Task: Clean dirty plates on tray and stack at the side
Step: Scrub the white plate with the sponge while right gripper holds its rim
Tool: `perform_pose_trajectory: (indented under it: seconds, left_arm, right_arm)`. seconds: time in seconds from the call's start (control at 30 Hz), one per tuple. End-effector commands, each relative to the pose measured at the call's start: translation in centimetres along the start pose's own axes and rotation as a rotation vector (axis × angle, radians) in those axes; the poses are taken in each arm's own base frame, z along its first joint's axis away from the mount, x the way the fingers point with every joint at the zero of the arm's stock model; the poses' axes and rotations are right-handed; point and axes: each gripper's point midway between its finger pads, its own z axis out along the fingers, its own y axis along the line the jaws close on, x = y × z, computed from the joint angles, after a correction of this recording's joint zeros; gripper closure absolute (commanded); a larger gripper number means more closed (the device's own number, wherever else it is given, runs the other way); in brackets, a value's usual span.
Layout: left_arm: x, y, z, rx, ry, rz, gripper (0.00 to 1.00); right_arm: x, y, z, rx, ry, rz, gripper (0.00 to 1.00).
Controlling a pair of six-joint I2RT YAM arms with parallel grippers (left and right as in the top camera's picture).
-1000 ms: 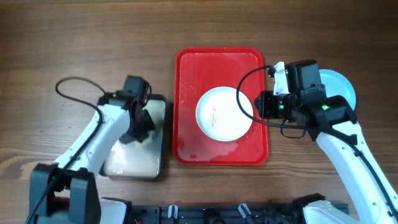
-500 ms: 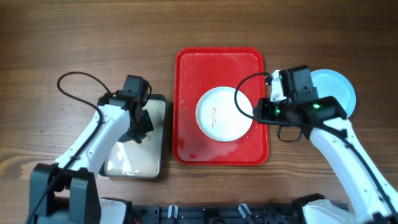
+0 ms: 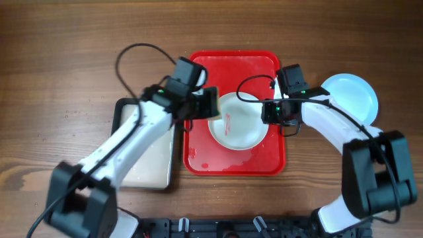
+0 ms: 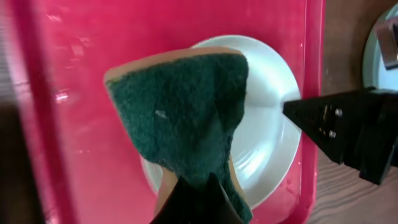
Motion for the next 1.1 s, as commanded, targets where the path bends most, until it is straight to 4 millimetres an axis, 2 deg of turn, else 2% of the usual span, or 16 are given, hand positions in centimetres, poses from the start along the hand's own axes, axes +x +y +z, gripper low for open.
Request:
perform_pose_trajectory:
  seconds: [0.0,0.07,0.2,0.3,0.33,0.4,0.43,0.57,0.6,0.67,0.7,0.77,0.8,0.83,0.87,1.07]
  left_arm:
    - [1.6,-1.9,3.6,0.025,0.062,0.041,0.96]
    - [2.8,-2.5,5.5,0.023,0.097,0.068,0.96]
    - [4.5,-2.8,9.1,0.013,0.144,0.068,0.96]
    - [4.8,-2.3,11.6,-0.001,0.151,-0.024,0.96]
    - [5.0,-1.2,12.2,-0.053,0.151,-0.069,0.96]
    - [4.8,2.9,11.9,-0.261,0.095,-0.185,0.96]
    - [4.5,5.3,11.2,-0.377,0.051,-0.235,0.96]
    - [3.5,11.1,8.1,-0.616,0.012,-0.293,0.96]
    - [3.6,12.1,7.5,-0.645,0.028,-0.300,0.96]
    - [3.7,12.5,7.4,-0.620,0.081,-0.266,0.96]
    - [3.8,12.0,7.8,-0.576,0.111,-0.242,0.96]
    - [3.9,9.0,9.3,-0.385,0.174,-0.158,0.96]
    - [3.9,6.7,10.1,-0.259,0.198,-0.135,0.96]
    - [3.6,3.1,10.9,-0.083,0.211,-0.127,0.96]
    - [3.4,1.7,11.1,-0.022,0.210,-0.117,0.96]
    - [2.3,-3.2,12.1,0.098,0.122,-0.118,0.96]
  right_arm:
    - [1.1,-0.7,1.7,-0.016,0.066,0.030,0.87]
    - [1.5,-0.5,2.2,-0.031,0.091,0.022,0.95]
    - [1.6,-0.6,2.3,-0.030,0.096,0.023,0.96]
    - [1.6,-0.6,2.3,-0.029,0.096,0.021,0.96]
    - [1.7,-0.6,2.3,-0.029,0.097,0.022,0.96]
    - [1.7,-0.6,2.3,-0.029,0.100,0.023,0.96]
    - [1.8,-0.6,2.3,-0.028,0.101,0.023,0.96]
    - [1.8,-0.6,2.3,-0.028,0.101,0.023,0.96]
    - [1.8,-0.6,2.3,-0.028,0.103,0.023,0.96]
    - [1.8,-0.6,2.3,-0.027,0.104,0.023,0.96]
    - [1.8,-0.6,2.3,-0.027,0.104,0.024,0.96]
    - [1.8,-0.6,2.3,-0.027,0.104,0.023,0.96]
    - [1.8,-0.6,2.3,-0.027,0.104,0.023,0.96]
    - [1.8,-0.6,2.3,-0.027,0.104,0.021,0.96]
    - [1.8,-0.6,2.3,-0.027,0.104,0.021,0.96]
    - [1.8,-0.6,2.3,-0.028,0.104,0.000,0.96]
